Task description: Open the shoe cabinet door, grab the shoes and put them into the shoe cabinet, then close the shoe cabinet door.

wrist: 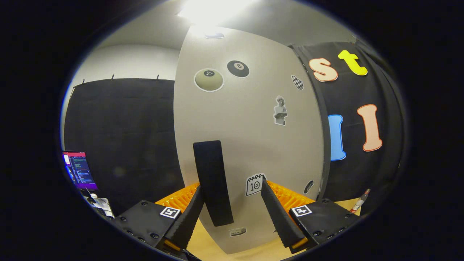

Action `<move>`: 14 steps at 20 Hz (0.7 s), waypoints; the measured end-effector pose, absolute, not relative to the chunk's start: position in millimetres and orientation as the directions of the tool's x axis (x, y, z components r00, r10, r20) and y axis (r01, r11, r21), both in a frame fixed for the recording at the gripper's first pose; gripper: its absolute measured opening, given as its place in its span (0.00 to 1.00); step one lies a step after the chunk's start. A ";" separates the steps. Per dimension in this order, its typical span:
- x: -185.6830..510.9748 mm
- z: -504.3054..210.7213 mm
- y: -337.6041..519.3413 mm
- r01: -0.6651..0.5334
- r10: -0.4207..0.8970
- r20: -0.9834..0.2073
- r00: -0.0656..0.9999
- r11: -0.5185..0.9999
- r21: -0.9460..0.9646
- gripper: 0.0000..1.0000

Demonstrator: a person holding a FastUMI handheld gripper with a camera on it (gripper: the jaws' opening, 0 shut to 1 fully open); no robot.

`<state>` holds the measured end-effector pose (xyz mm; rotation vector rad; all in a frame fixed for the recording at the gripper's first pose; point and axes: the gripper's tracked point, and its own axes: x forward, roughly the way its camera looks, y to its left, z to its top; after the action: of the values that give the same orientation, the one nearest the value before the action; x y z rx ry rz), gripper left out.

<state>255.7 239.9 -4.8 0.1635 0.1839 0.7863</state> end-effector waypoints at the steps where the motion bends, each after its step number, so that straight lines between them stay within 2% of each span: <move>1: 260.1 -4.7 244.2 -0.682 0.708 -0.104 0.699 0.703 0.202 0.95; 6: 292.2 -11.4 302.6 -0.643 0.651 -0.117 0.750 0.759 0.100 0.95; 14: 320.0 -19.5 350.2 -0.481 0.476 -0.101 0.873 0.877 -0.020 0.94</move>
<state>320.0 350.2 -19.5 -0.0454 0.0941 0.5000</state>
